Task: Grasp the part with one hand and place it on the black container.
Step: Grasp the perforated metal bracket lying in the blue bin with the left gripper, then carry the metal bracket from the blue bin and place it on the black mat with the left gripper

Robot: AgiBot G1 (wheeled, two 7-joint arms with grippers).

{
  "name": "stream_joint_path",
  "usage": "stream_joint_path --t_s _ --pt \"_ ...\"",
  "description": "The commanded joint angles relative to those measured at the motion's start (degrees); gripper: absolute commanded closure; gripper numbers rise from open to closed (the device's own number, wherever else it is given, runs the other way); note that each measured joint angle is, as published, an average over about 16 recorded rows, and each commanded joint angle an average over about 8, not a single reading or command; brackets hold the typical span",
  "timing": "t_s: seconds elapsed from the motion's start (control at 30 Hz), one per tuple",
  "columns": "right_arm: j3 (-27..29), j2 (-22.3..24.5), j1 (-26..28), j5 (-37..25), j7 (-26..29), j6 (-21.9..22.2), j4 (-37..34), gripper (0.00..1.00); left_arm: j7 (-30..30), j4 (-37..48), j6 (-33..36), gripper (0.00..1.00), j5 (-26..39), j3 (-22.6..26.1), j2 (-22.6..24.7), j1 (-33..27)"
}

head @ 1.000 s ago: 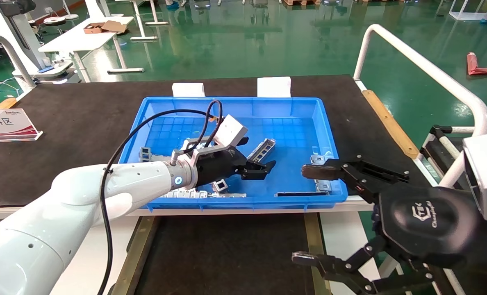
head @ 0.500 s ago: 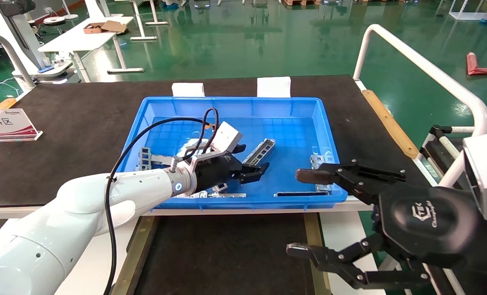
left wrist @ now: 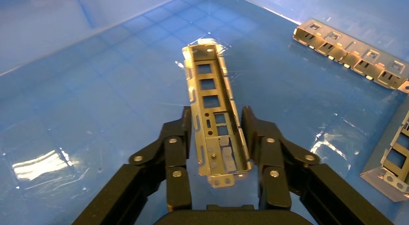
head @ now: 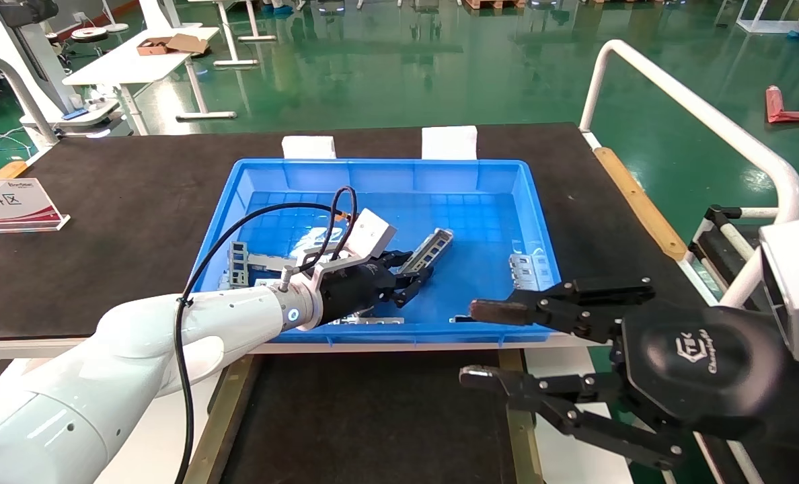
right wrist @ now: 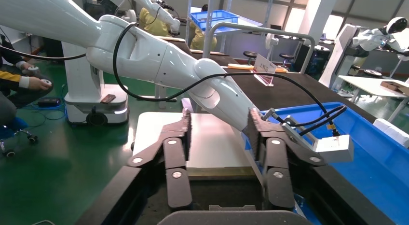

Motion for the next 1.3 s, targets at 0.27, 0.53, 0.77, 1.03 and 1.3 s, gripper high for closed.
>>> stream_joint_path --t_s 0.27,0.53,0.77,1.03,1.3 --pt "0.00 0.00 0.00 0.00 0.00 0.00 0.00 1.00 1.64 0.17 0.09 1.00 -3.83 1.73 -0.12 -0.33" --pt "0.00 0.00 0.00 0.00 0.00 0.00 0.00 1.00 5.72 -0.73 5.73 1.00 -8.38 0.76 -0.89 -2.60" --pt "0.00 0.00 0.00 0.00 0.00 0.00 0.00 1.00 9.82 -2.00 18.37 1.00 -11.92 -1.01 -3.97 -4.06" --pt "0.00 0.00 0.00 0.00 0.00 0.00 0.00 1.00 8.79 -10.23 31.16 1.00 -13.35 -0.80 -11.77 -2.17" --pt "0.00 0.00 0.00 0.00 0.00 0.00 0.00 1.00 3.57 -28.07 31.04 1.00 -13.95 0.14 -20.93 4.41"
